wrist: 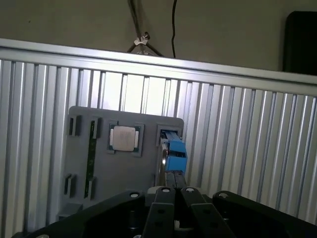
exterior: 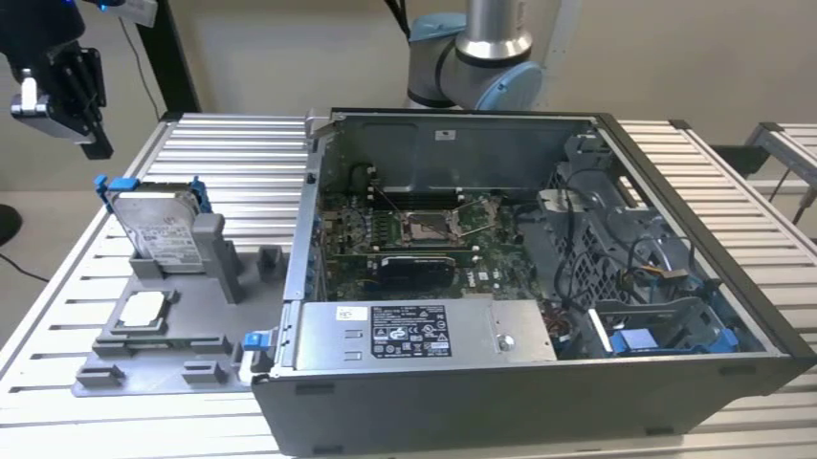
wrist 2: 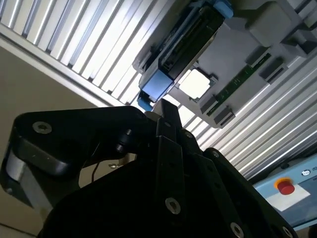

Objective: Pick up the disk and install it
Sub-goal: 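Pick up the disk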

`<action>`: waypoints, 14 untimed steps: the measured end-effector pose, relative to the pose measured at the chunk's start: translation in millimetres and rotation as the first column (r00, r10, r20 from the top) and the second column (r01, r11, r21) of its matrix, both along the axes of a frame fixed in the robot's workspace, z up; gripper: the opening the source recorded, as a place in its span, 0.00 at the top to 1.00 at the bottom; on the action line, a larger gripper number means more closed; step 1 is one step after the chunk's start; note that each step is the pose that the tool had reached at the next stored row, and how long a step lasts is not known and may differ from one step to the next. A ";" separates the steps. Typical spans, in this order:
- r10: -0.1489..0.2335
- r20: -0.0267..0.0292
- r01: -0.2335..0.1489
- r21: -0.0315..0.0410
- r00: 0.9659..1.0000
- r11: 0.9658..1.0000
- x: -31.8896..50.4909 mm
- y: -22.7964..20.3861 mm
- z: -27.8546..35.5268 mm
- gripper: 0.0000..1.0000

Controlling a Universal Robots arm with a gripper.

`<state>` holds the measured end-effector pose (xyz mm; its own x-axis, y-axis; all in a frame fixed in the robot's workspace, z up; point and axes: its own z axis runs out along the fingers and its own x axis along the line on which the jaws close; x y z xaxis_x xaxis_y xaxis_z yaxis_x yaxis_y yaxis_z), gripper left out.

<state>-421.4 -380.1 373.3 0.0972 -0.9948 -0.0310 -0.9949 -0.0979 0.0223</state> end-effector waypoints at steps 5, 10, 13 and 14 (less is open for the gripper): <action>0.000 0.000 0.000 0.000 1.000 1.000 0.0 0.0 0.0 1.00; 0.000 0.000 0.000 0.000 1.000 1.000 0.0 0.0 0.0 0.00; 0.000 0.000 0.000 0.000 1.000 1.000 0.0 0.0 0.0 0.00; 0.000 0.000 0.000 0.000 1.000 1.000 0.0 0.0 0.0 0.00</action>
<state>-421.4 -380.1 373.3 0.0975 -0.9947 -0.0310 -0.9949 -0.0982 0.0223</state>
